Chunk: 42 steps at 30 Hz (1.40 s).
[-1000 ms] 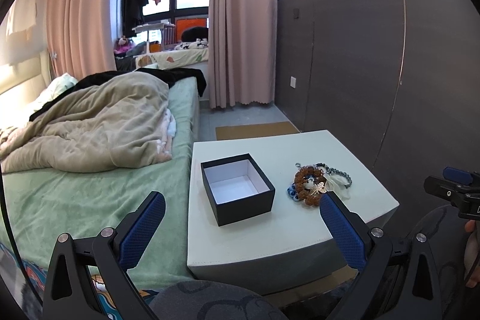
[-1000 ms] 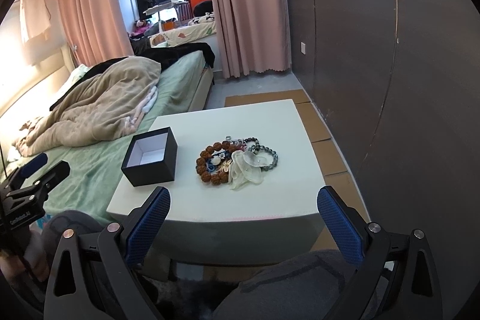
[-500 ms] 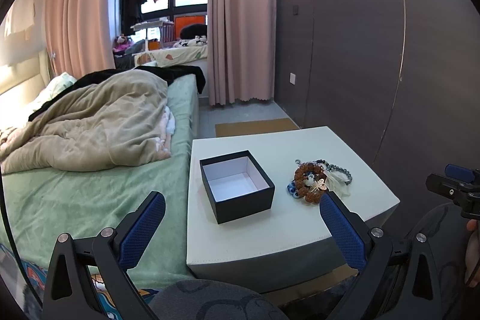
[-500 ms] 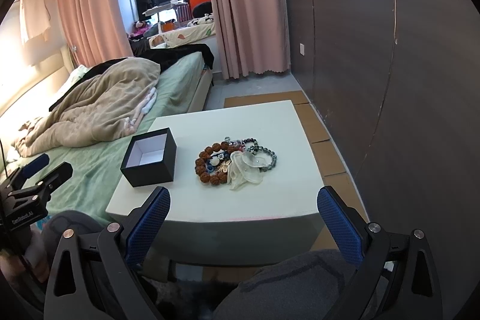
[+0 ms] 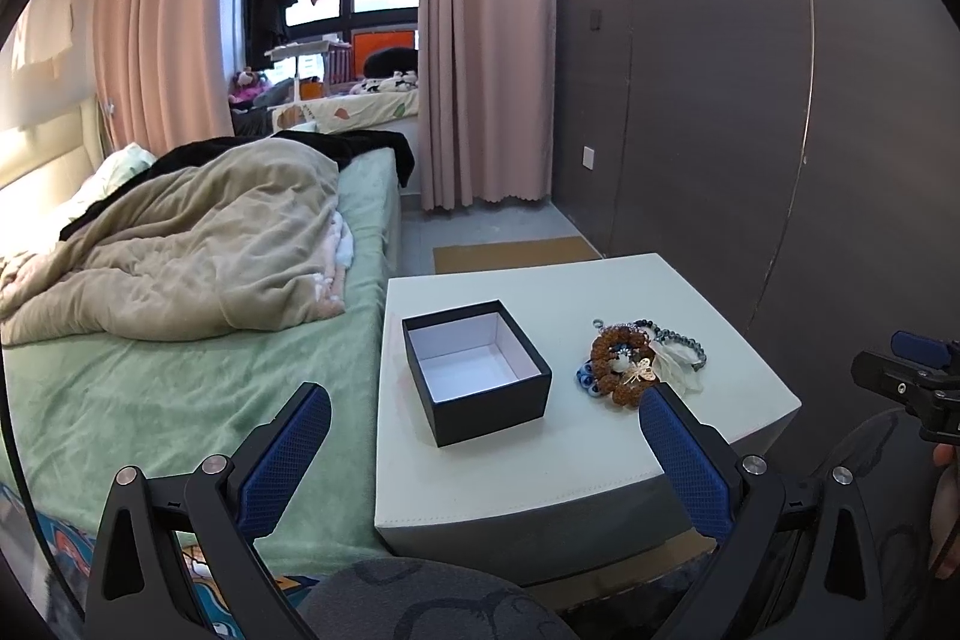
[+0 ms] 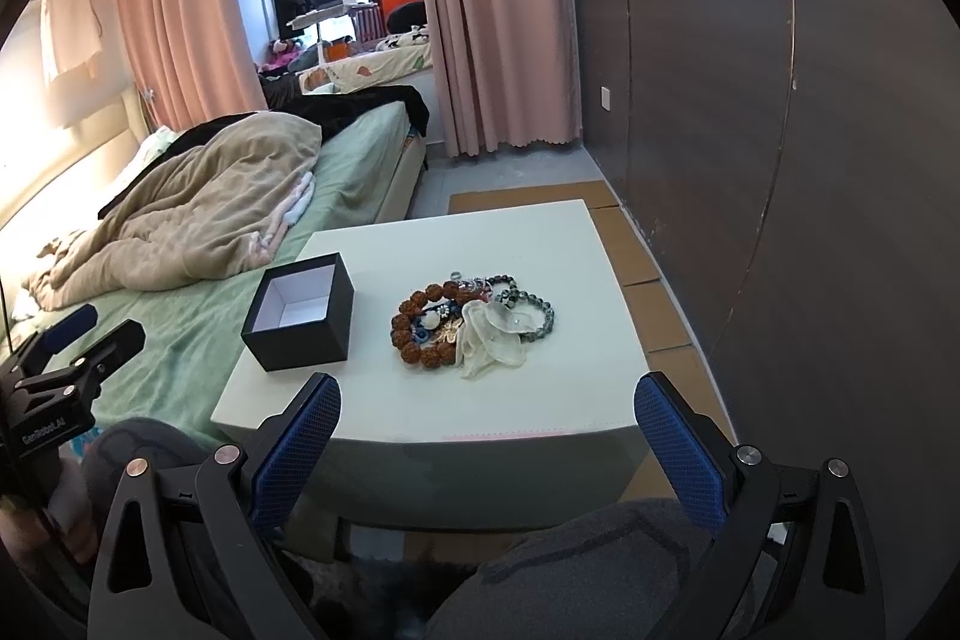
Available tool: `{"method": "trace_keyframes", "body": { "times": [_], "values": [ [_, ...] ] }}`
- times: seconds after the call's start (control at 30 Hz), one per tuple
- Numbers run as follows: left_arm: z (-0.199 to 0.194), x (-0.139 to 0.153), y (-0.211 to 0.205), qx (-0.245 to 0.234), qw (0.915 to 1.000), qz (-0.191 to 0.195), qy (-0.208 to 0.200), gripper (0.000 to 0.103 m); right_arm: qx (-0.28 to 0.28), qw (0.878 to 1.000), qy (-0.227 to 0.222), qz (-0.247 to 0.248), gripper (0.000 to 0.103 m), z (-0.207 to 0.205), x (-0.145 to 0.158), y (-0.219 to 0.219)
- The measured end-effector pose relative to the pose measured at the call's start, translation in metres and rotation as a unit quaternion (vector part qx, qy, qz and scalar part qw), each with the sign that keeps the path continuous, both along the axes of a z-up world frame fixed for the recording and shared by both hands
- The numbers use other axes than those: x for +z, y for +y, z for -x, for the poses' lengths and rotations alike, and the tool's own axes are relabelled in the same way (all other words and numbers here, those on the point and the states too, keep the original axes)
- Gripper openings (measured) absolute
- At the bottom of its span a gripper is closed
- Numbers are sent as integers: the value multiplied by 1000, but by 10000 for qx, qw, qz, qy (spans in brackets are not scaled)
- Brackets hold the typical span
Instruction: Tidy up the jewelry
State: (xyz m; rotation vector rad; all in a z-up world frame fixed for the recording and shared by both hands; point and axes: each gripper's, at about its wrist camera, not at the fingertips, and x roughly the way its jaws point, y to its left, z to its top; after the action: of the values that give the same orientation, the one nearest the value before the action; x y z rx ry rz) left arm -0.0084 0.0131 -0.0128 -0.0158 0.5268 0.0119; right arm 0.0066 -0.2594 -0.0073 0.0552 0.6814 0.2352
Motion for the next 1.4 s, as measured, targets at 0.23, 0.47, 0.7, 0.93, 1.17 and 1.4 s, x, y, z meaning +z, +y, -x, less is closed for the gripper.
{"method": "trace_keyframes", "body": {
  "times": [0.23, 0.47, 0.7, 0.93, 1.17, 1.4],
  "values": [
    [-2, 0, 6, 5, 10000, 28, 52, 103, -41, 10000, 83, 32, 99, -4, -2, -1],
    [-6, 6, -2, -264, 9995, -107, 93, 103, -125, 9998, 100, 104, 99, -8, -3, 0],
    [-20, 21, -17, -752, 9968, -106, 242, 103, -104, 9996, 213, -119, 99, -20, -8, -3],
    [-52, 23, -31, -1127, 9922, -2, 541, 101, -184, 9982, 295, -483, 99, -40, -2, -19],
    [-87, 28, -45, -1464, 9862, 81, 768, 89, -227, 9940, 397, -994, 99, -66, 0, -33],
    [-121, 27, -65, -1854, 9765, 97, 1093, 78, -371, 9869, 560, -1466, 99, -94, -6, -44]
  ]
}}
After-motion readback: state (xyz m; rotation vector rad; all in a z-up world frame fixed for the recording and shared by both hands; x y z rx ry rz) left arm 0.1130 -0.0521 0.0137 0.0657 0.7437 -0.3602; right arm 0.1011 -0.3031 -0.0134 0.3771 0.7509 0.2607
